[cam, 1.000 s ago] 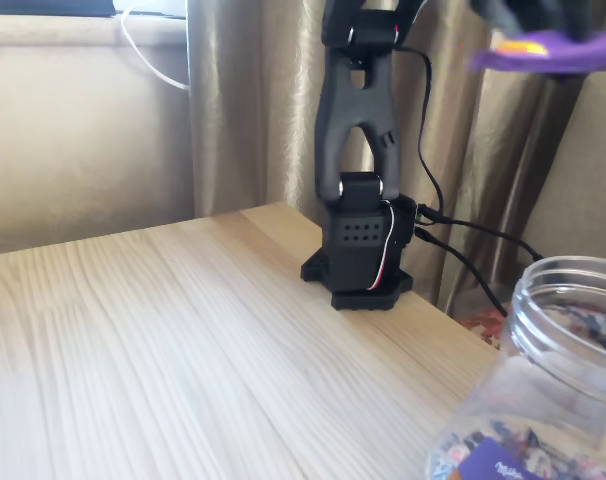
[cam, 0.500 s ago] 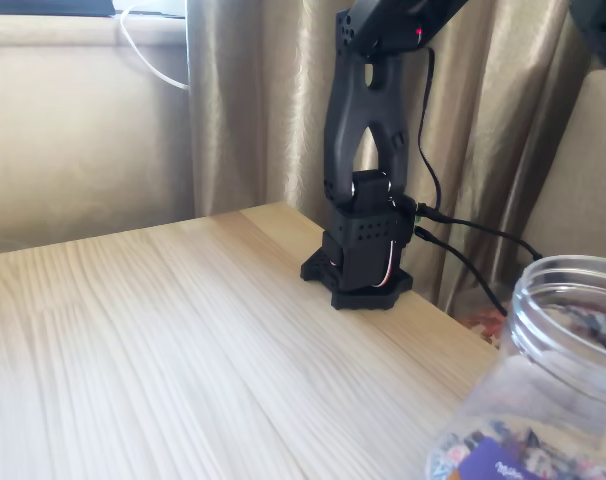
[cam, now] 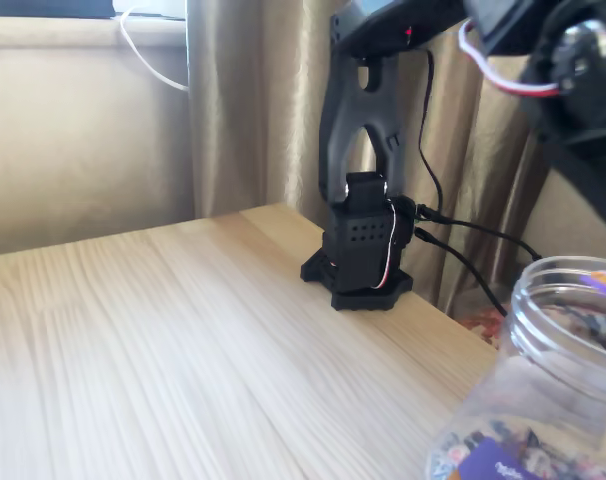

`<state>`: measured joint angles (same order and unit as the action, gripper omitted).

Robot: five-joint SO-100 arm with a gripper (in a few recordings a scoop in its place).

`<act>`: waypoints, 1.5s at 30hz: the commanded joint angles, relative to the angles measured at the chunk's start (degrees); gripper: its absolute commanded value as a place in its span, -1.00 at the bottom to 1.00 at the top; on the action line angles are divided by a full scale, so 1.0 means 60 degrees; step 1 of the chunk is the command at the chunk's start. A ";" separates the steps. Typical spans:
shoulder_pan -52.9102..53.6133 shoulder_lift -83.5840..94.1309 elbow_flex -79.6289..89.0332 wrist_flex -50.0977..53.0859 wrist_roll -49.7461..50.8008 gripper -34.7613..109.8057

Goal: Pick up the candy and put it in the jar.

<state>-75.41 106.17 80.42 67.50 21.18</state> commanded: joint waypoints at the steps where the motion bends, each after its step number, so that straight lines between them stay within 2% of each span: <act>1: 0.0132 0.1465 0.0366 -0.0088 0.0132 -0.53; 5: 0.0073 0.1904 0.0513 0.0439 0.0381 -0.53; 22: -0.0806 0.2417 0.1318 0.0234 0.1040 -0.50; 25: -0.0835 0.2388 0.1333 0.0264 0.1157 -0.38; 32: -0.0850 0.2168 0.1084 0.0308 0.1069 -0.37; 40: -0.0820 0.2183 0.1143 0.0293 0.1128 -0.14; 45: -0.0791 0.2212 0.1172 0.0278 0.1128 -0.14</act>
<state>-79.45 117.77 89.12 69.35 27.16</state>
